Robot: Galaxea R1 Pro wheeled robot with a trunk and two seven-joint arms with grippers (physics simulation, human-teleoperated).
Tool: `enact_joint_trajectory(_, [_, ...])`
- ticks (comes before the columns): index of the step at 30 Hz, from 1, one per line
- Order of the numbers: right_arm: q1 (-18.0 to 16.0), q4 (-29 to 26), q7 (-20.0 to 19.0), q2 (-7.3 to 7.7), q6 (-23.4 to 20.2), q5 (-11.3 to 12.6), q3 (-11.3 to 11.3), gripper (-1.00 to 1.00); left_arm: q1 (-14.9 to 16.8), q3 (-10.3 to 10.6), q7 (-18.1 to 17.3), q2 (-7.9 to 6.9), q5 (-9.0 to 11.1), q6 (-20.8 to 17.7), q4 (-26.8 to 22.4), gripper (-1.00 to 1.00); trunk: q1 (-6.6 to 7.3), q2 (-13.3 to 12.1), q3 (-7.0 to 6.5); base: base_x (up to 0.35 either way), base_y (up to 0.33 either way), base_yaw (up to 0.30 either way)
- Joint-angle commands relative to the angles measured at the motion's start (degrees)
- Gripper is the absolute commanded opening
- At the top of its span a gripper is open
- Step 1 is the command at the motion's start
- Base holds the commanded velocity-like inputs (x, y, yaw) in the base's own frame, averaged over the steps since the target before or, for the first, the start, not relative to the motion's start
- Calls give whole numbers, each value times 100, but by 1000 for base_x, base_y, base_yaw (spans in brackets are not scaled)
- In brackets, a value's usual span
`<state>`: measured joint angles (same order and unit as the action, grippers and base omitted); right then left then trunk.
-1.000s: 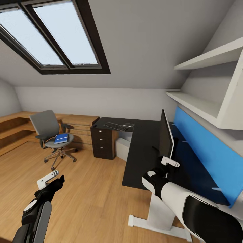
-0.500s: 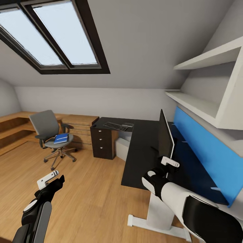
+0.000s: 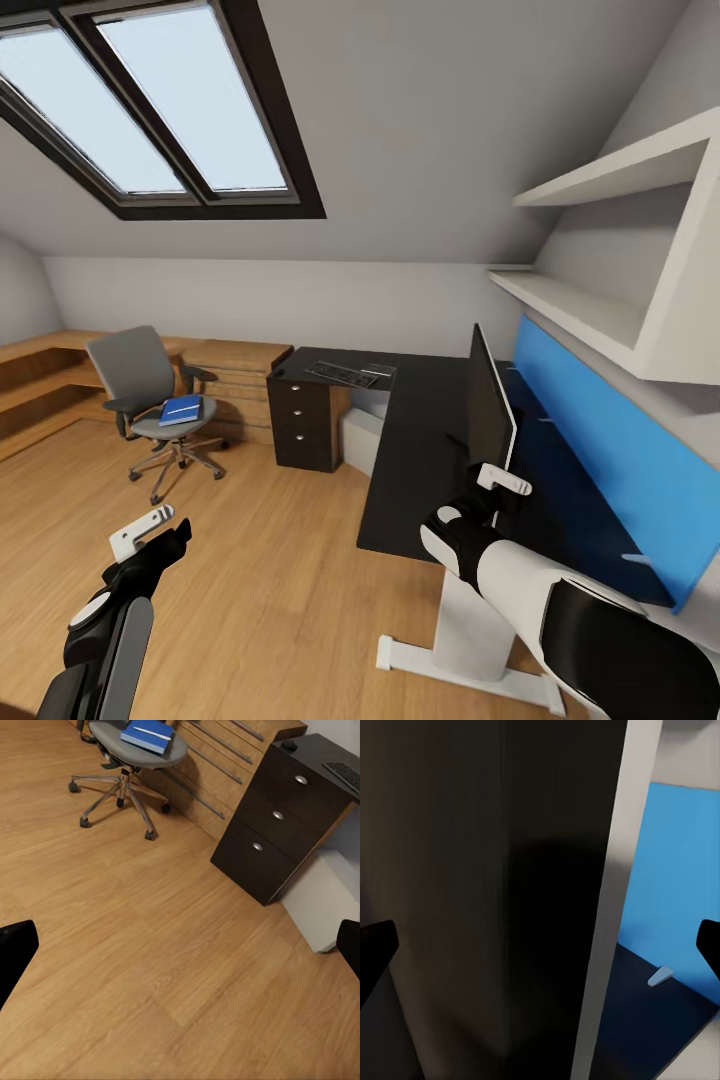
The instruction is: In the bedroom, organize the workspace by keeping the computer under the desk, ensuring the monitor is on the desk, placing the keyboard on the desk next to the monitor, placing the mouse on the desk next to the keyboard, moving the folder from the swivel chair onto the desk next to the mouse, stacking the notebook on top of the folder with the pen on top of the notebook, and positioning the swivel chair next to the desk.
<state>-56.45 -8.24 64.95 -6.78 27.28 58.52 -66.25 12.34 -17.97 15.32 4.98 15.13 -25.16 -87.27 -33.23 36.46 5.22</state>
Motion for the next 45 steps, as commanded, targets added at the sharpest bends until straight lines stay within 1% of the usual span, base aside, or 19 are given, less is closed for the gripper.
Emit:
enact_joint_trajectory(1, [-7,-3,17,1,26,54,-37,100,5,-4,33,3,61,-24,-9,100,-2,9,11,0,-61,0])
enact_joint_trajectory(7, [-6,-2,12,1,26,54,-37,100,5,-4,33,3,61,-20,-9,100,-2,9,11,0,-88,0])
enact_joint_trajectory(20, [0,-2,9,1,30,54,-37,100,5,-3,33,3,61,-15,-9,100,-2,9,11,-16,-7,0])
enact_joint_trajectory(28, [-1,-2,3,1,32,54,-37,100,5,-3,33,3,61,-23,-9,100,-2,9,11,-279,0,0])
enact_joint_trajectory(31, [2,-27,-18,-17,32,59,-72,100,5,-3,36,3,61,-23,3,100,-2,9,11,-332,0,0])
enact_joint_trajectory(36, [6,-39,-172,-50,32,62,-98,100,5,-2,40,3,61,-24,17,100,-2,9,11,-333,0,0])
enact_joint_trajectory(40, [10,-52,-463,-74,30,75,-106,100,5,3,41,3,58,-16,164,100,-2,9,11,-333,6,0])
enact_joint_trajectory(41, [12,-80,-614,-104,24,84,-103,100,5,-1,48,0,55,-11,330,100,-2,9,11,-331,76,0])
enact_joint_trajectory(42, [15,-89,-677,-113,22,87,-100,100,5,-2,50,-3,54,-10,398,100,-2,9,11,-328,95,0])
enact_joint_trajectory(43, [39,-107,-926,-140,17,94,-99,100,5,-3,54,-16,48,-4,663,100,-2,9,11,-306,150,0])
enact_joint_trajectory(44, [657,-127,-2101,-243,-5,105,-98,100,5,-5,59,-117,6,3,1699,100,-2,9,11,-158,272,0])
enact_joint_trajectory(45, [752,-129,-2242,-257,-4,106,-98,100,5,-3,59,-144,-8,3,1826,100,-2,9,11,-126,284,0])
